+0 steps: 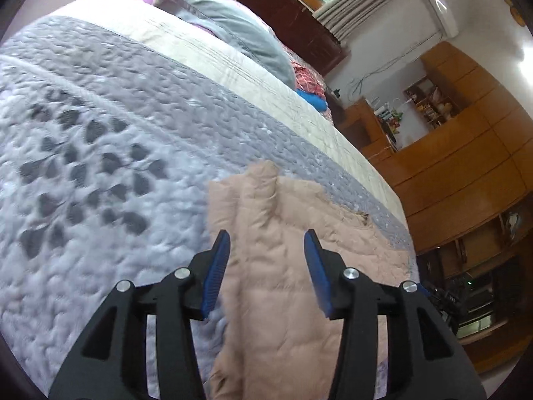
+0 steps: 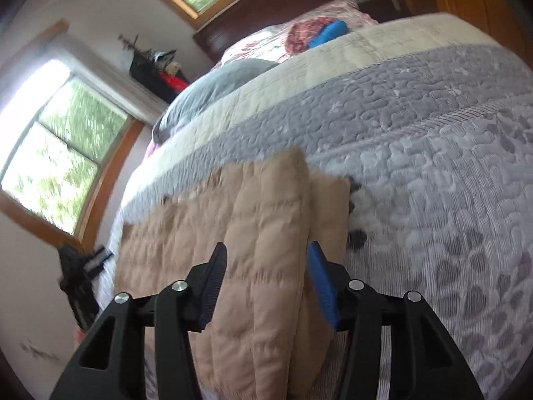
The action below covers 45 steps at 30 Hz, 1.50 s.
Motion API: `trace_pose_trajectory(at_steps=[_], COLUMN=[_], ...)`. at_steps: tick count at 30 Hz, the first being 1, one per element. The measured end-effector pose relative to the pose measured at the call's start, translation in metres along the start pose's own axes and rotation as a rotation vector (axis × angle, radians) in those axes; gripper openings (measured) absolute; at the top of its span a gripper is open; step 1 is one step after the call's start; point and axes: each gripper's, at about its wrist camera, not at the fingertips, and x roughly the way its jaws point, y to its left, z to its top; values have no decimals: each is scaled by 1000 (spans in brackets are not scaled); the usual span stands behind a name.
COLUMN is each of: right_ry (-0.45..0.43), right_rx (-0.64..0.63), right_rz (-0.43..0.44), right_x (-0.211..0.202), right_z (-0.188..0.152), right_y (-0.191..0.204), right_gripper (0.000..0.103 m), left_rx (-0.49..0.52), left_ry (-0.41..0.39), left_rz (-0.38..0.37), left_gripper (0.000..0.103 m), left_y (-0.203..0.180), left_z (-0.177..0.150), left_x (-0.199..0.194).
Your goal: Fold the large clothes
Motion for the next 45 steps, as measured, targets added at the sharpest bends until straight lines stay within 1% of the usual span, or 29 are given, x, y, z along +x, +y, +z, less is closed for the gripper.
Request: trace_pose_trajectory(at_steps=[1,5,6,7,8,9,11,12,13,14,15,17,18,19,22,23,25,27,29,31,32,33,34,35,36,38,40,42,45], right_ry=[11,40,42,42,48,54,50,44,32,13,-6,-27,-23,-16,31,42,61,66,66,54,36,13,-9,-45,-65,-79,-55,-18,23], right_rx=[-19,-31,-36,-42,-38,-33,-46,-53,-58,-62,-66,-54,-38,-27,-11,-4,26,57,70,64,64,61,55,32,13,-18,-44,-93,-159], right_rz=[-15,-7,-22,-50,-61,-66,-95,-100,-102,-107,-114,-132,-123,-117,-135,-136,-118,-87,-73,-84,-103,-144,-165,-206,-221,-198,-183,-187,-166], right_x=[1,11,14,19,23,26,31,32,31,28,25,22,21,25,45,50,60,68,69,62,53,39,31,16,6,-11,-14,-9,10], right_z=[-10,-31,-34,-35,-37,-37,-36,-34,-32,-30,-27,-22,-22,-20,-18,-19,-21,-22,-22,-23,-24,-26,-27,-30,-33,-43,-51,-65,-83], right_y=[5,11,13,14,14,14,20,22,26,28,31,29,26,23,14,10,0,-10,-13,-12,-9,-3,0,9,17,41,64,97,138], right_gripper=[51,51,51,49,42,37,18,12,6,3,0,0,0,0,0,0,0,0,0,0,5,7,11,11,11,11,11,11,11], left_rx=[10,86,102,117,139,153,191,217,238,252,254,251,258,272,261,264,280,293,306,277,247,230,214,213,225,259,289,326,382], left_ry=[9,65,72,74,69,65,57,45,36,14,-10,-42,-52,-52,24,30,15,1,4,25,30,24,4,-15,-54,-111,-111,-99,-50], left_rz=[7,36,37,44,66,79,124,166,190,211,216,202,214,241,299,300,304,317,335,330,322,320,336,361,393,439,416,368,347], left_gripper=[45,45,45,45,45,43,31,23,20,14,12,11,11,11,12,13,15,15,15,16,17,20,23,26,27,26,26,27,27], left_y=[1,-8,-9,-13,-19,-22,-27,-34,-39,-45,-49,-50,-51,-50,-39,-34,-29,-31,-36,-37,-37,-38,-40,-40,-48,-68,-90,-117,-151], left_z=[-6,-44,-51,-57,-65,-68,-74,-76,-75,-74,-72,-66,-63,-62,-65,-67,-71,-74,-76,-71,-68,-66,-65,-66,-68,-75,-84,-98,-119], left_x=[-2,1,2,4,7,11,14,18,21,21,18,12,14,19,48,56,62,64,63,57,50,43,31,23,10,-8,-15,-14,7])
